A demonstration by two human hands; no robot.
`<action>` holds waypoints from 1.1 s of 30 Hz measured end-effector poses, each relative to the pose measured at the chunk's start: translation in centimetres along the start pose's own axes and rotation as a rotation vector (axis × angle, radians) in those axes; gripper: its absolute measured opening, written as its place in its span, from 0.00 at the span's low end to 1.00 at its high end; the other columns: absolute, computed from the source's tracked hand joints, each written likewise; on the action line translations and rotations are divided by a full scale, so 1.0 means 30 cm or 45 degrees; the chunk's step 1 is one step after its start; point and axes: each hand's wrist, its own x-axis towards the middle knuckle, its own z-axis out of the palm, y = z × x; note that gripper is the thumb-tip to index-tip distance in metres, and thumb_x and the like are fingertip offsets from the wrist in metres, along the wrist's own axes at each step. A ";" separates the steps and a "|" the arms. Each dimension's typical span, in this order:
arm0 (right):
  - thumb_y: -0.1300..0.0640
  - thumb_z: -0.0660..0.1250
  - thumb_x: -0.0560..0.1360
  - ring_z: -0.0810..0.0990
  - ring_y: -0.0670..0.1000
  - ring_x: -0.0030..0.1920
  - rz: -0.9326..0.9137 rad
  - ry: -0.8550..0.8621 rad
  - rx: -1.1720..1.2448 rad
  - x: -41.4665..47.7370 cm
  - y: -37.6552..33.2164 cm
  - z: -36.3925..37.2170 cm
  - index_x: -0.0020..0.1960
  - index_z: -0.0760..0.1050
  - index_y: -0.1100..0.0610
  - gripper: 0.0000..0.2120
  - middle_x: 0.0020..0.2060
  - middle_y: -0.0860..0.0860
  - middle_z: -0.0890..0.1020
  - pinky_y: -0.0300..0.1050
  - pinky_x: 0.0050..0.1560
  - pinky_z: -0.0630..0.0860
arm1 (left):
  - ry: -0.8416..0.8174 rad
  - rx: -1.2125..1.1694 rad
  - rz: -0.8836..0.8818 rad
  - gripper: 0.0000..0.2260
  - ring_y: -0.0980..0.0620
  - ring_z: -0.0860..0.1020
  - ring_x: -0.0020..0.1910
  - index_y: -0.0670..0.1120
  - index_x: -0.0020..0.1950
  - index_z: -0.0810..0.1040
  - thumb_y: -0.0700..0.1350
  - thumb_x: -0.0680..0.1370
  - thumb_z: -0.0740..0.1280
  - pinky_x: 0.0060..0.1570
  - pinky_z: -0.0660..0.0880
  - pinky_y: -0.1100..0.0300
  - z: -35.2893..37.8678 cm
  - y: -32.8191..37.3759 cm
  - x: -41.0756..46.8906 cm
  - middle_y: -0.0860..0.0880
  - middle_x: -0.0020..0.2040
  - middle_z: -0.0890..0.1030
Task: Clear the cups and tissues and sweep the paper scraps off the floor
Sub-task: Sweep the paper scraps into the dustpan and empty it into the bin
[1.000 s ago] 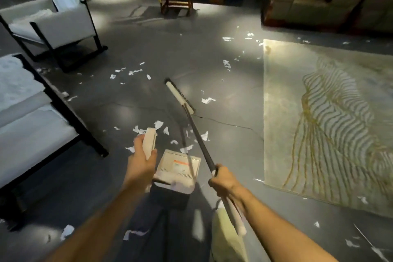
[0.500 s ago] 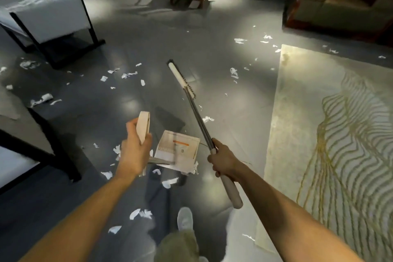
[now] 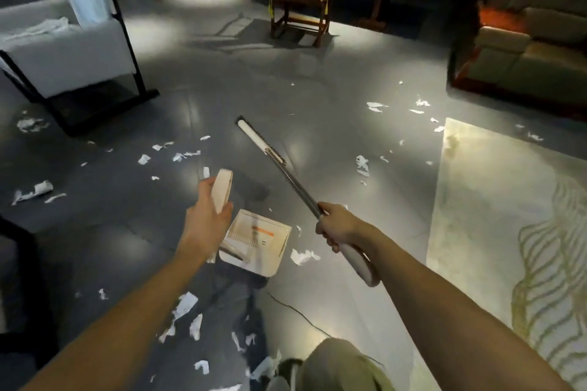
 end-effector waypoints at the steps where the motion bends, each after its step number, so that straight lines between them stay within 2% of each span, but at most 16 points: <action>1: 0.68 0.58 0.76 0.70 0.49 0.25 0.010 -0.019 0.005 0.066 -0.017 -0.054 0.70 0.64 0.60 0.23 0.33 0.55 0.71 0.35 0.20 0.68 | 0.006 0.002 -0.002 0.17 0.47 0.74 0.40 0.56 0.62 0.61 0.45 0.79 0.64 0.27 0.65 0.67 0.021 0.025 0.080 0.46 0.49 0.75; 4: 0.68 0.58 0.75 0.68 0.49 0.25 0.033 -0.072 0.080 0.295 -0.065 -0.200 0.67 0.66 0.58 0.21 0.32 0.55 0.70 0.35 0.20 0.67 | 0.026 -0.021 -0.022 0.15 0.46 0.75 0.36 0.58 0.60 0.61 0.44 0.79 0.62 0.32 0.68 0.58 0.093 0.083 0.317 0.43 0.44 0.77; 8: 0.70 0.55 0.74 0.66 0.48 0.23 0.000 -0.113 0.181 0.663 -0.157 -0.407 0.60 0.67 0.53 0.19 0.30 0.55 0.67 0.34 0.19 0.65 | 0.085 -0.010 -0.117 0.15 0.45 0.77 0.33 0.59 0.60 0.60 0.45 0.79 0.61 0.32 0.71 0.57 0.223 0.138 0.685 0.42 0.44 0.77; 11: 0.71 0.53 0.73 0.66 0.48 0.23 -0.018 -0.150 0.214 0.935 -0.257 -0.601 0.57 0.68 0.50 0.20 0.30 0.54 0.67 0.34 0.19 0.64 | 0.122 -0.023 -0.185 0.20 0.45 0.78 0.33 0.59 0.66 0.57 0.43 0.80 0.61 0.34 0.75 0.53 0.327 0.222 0.965 0.42 0.48 0.77; 14: 0.72 0.55 0.71 0.65 0.46 0.20 -0.017 -0.226 0.321 1.195 -0.426 -0.787 0.55 0.71 0.54 0.19 0.26 0.53 0.66 0.33 0.18 0.63 | 0.181 -0.053 -0.181 0.28 0.43 0.79 0.38 0.69 0.69 0.51 0.43 0.80 0.60 0.43 0.78 0.48 0.385 0.327 1.208 0.39 0.53 0.77; 15: 0.73 0.56 0.72 0.65 0.45 0.19 -0.018 -0.227 0.333 1.283 -0.491 -0.834 0.53 0.71 0.56 0.17 0.25 0.52 0.66 0.32 0.18 0.63 | 0.185 -0.047 -0.174 0.30 0.44 0.79 0.40 0.72 0.69 0.50 0.43 0.80 0.59 0.46 0.78 0.49 0.393 0.353 1.287 0.39 0.57 0.77; 17: 0.73 0.56 0.73 0.65 0.44 0.16 -0.016 -0.267 0.339 1.442 -0.633 -0.899 0.48 0.69 0.57 0.13 0.23 0.52 0.66 0.31 0.17 0.63 | 0.196 -0.058 -0.211 0.30 0.48 0.80 0.40 0.74 0.69 0.50 0.44 0.81 0.58 0.41 0.79 0.55 0.404 0.388 1.435 0.43 0.62 0.76; 19: 0.73 0.56 0.74 0.64 0.43 0.16 -0.007 -0.310 0.358 1.612 -0.761 -0.945 0.47 0.66 0.56 0.13 0.24 0.52 0.66 0.30 0.17 0.62 | 0.244 -0.046 -0.241 0.28 0.49 0.80 0.42 0.71 0.71 0.53 0.43 0.81 0.58 0.37 0.76 0.60 0.411 0.414 1.587 0.44 0.63 0.76; 22: 0.73 0.56 0.74 0.64 0.43 0.16 0.009 -0.379 0.361 1.865 -0.938 -1.004 0.48 0.66 0.55 0.13 0.26 0.52 0.65 0.30 0.17 0.62 | 0.333 0.046 -0.227 0.27 0.45 0.78 0.54 0.63 0.74 0.55 0.42 0.80 0.58 0.47 0.73 0.56 0.407 0.434 1.856 0.45 0.65 0.75; 23: 0.73 0.56 0.74 0.64 0.43 0.16 0.007 -0.392 0.353 1.954 -0.996 -1.021 0.49 0.67 0.56 0.12 0.26 0.52 0.65 0.31 0.17 0.62 | 0.362 0.004 -0.244 0.29 0.46 0.79 0.53 0.63 0.74 0.55 0.39 0.79 0.57 0.47 0.75 0.55 0.399 0.438 1.962 0.47 0.67 0.73; 25: 0.73 0.56 0.75 0.64 0.43 0.16 -0.016 -0.386 0.337 2.137 -1.118 -1.050 0.55 0.70 0.62 0.12 0.27 0.53 0.65 0.31 0.17 0.61 | 0.456 -0.099 -0.326 0.32 0.51 0.80 0.42 0.64 0.73 0.56 0.36 0.76 0.57 0.38 0.77 0.57 0.371 0.433 2.201 0.48 0.65 0.73; 26: 0.73 0.56 0.75 0.64 0.43 0.16 -0.026 -0.381 0.316 2.229 -1.181 -1.062 0.59 0.69 0.66 0.15 0.27 0.53 0.65 0.31 0.17 0.61 | 0.499 -0.121 -0.366 0.33 0.50 0.79 0.37 0.65 0.72 0.56 0.36 0.75 0.57 0.32 0.76 0.59 0.349 0.436 2.323 0.48 0.60 0.74; 28: 0.73 0.56 0.75 0.65 0.43 0.16 -0.035 -0.379 0.239 2.413 -1.324 -1.085 0.65 0.68 0.68 0.19 0.28 0.54 0.66 0.32 0.17 0.62 | 0.499 -0.117 -0.372 0.32 0.46 0.79 0.32 0.64 0.71 0.57 0.35 0.75 0.58 0.26 0.73 0.61 0.305 0.452 2.568 0.48 0.53 0.75; 31: 0.72 0.56 0.75 0.65 0.44 0.17 -0.084 -0.401 0.197 2.637 -1.565 -1.126 0.60 0.71 0.65 0.15 0.28 0.54 0.66 0.33 0.17 0.63 | 0.371 -0.070 -0.282 0.30 0.48 0.78 0.28 0.64 0.70 0.58 0.36 0.76 0.58 0.20 0.69 0.68 0.241 0.520 2.886 0.47 0.45 0.78; 33: 0.71 0.56 0.75 0.66 0.44 0.17 -0.116 -0.393 0.175 2.800 -1.719 -1.155 0.55 0.70 0.62 0.11 0.27 0.55 0.67 0.33 0.16 0.63 | 0.316 -0.023 -0.254 0.30 0.48 0.78 0.26 0.66 0.67 0.59 0.35 0.75 0.57 0.20 0.69 0.67 0.211 0.561 3.099 0.46 0.43 0.77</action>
